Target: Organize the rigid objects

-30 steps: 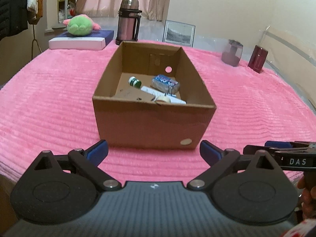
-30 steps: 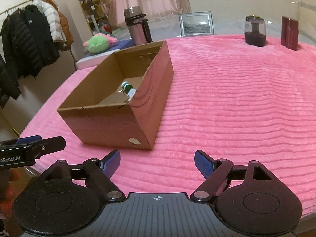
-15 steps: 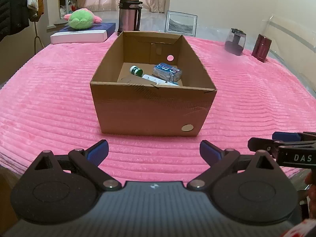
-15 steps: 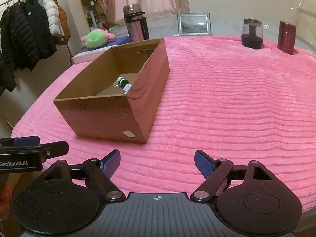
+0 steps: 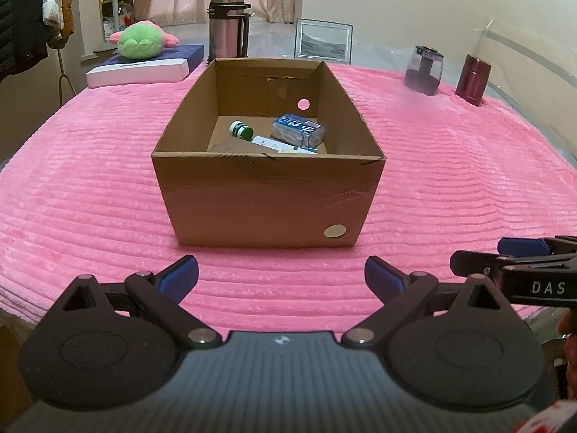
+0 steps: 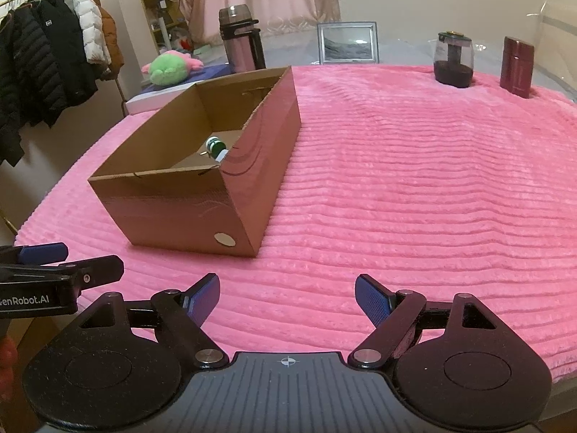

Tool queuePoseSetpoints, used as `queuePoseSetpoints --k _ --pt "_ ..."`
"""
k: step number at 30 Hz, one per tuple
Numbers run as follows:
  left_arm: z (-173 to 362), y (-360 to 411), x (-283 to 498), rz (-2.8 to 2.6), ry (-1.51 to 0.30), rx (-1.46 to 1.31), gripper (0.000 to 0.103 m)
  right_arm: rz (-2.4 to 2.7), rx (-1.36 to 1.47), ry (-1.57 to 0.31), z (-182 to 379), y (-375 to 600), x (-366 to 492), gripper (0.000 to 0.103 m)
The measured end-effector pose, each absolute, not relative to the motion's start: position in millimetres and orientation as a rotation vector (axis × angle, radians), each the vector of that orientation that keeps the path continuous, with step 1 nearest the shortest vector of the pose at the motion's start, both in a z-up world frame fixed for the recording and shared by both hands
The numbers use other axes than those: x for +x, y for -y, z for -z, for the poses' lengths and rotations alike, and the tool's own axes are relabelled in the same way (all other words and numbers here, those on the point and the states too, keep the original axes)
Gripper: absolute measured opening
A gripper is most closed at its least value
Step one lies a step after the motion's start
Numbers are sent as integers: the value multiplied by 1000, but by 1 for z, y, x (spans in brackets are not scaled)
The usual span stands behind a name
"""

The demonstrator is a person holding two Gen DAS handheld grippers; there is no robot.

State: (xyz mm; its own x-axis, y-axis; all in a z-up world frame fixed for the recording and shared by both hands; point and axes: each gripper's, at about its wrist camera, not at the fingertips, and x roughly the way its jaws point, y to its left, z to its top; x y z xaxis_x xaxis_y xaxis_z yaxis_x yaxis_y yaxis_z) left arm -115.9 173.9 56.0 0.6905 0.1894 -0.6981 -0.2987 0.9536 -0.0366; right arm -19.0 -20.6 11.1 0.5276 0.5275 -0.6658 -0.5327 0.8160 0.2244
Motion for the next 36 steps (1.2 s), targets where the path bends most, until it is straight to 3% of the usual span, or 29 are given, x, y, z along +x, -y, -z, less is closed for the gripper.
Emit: queuePoseSetpoints --k 36 --pt "-46 -170 -110 -279 -776 -133 97 -631 -15 -809 -6 18 -17 79"
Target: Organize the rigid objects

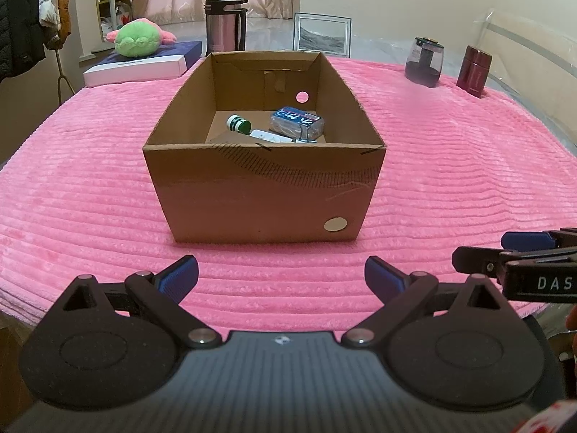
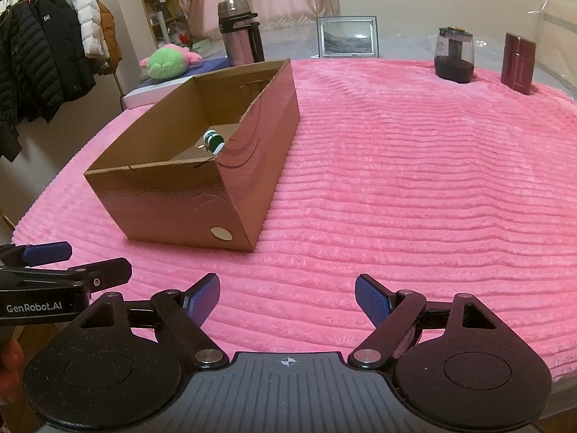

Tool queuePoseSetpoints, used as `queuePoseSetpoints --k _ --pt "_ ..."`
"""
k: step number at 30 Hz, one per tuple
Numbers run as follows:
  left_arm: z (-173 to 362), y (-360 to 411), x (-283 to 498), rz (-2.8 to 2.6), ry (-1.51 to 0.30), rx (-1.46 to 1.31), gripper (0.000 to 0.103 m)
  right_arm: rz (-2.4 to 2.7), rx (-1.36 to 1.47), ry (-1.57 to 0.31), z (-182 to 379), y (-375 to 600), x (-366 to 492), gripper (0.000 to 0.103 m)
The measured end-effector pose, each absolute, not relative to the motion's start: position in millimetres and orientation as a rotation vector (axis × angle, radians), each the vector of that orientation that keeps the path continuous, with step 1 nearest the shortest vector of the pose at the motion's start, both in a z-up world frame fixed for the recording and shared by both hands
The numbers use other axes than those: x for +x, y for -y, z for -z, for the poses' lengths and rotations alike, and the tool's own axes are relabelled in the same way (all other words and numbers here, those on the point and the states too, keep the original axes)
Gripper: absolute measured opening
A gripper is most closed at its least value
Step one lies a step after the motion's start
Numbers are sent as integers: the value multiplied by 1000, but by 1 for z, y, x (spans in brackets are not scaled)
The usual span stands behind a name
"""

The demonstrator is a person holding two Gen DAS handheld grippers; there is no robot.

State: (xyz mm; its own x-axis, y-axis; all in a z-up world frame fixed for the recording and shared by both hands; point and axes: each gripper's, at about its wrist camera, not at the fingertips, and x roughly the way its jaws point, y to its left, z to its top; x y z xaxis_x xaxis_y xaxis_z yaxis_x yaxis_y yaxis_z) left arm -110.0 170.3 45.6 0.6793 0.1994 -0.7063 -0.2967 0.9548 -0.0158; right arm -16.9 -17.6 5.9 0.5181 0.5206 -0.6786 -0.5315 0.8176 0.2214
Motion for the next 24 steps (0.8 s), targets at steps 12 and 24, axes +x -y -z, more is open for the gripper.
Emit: queuePoseSetpoints --k 12,24 --pt "-46 -170 -109 -277 -776 -132 97 -630 -14 -809 -5 18 -17 79" --pt "-45 -169 -107 -250 -763 -135 97 -628 -12 -809 -5 19 -16 79"
